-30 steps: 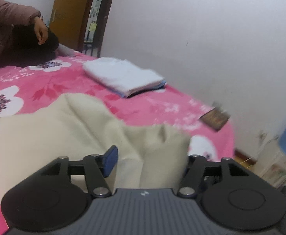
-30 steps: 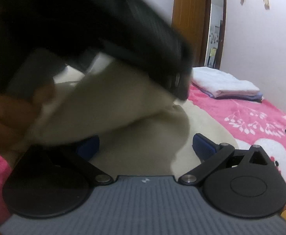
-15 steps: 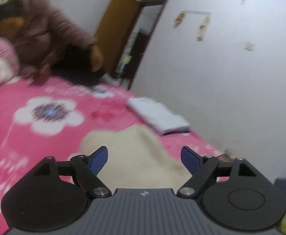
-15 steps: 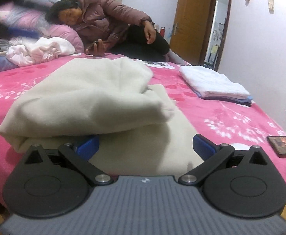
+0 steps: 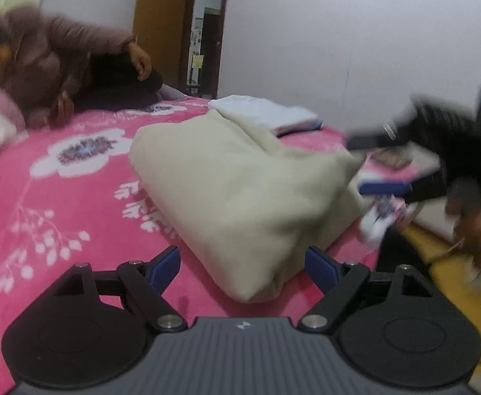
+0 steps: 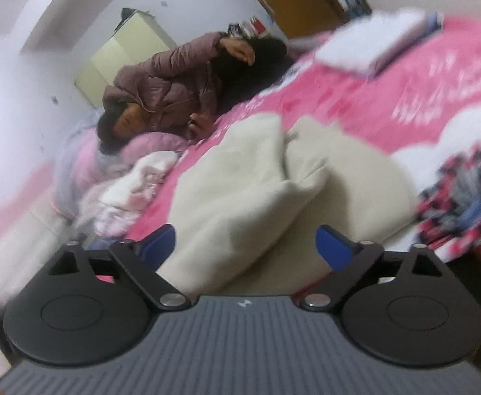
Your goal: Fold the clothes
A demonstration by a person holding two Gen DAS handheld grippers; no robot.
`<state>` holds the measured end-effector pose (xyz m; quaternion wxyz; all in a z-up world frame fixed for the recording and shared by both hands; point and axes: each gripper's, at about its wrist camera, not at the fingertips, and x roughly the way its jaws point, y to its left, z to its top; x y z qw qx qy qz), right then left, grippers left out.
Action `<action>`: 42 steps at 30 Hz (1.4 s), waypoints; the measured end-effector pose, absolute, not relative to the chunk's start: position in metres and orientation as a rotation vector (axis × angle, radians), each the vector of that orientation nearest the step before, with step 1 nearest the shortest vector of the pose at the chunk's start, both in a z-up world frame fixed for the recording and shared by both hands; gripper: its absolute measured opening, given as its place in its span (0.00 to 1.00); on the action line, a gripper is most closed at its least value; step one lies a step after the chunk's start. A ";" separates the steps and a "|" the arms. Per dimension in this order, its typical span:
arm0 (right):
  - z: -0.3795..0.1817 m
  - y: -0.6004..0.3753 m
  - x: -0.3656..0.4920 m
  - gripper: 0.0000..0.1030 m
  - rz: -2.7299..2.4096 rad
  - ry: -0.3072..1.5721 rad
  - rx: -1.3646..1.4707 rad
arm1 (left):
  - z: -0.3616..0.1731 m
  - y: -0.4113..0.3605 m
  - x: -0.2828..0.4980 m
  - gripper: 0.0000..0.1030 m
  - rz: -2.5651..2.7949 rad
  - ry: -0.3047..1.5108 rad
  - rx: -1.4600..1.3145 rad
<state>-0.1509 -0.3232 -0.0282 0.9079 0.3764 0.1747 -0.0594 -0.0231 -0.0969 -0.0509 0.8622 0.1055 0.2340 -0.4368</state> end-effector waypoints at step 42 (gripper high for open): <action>-0.071 -0.369 -0.128 0.17 -0.182 0.306 0.891 | -0.060 -0.119 -0.041 0.53 -0.849 0.577 0.337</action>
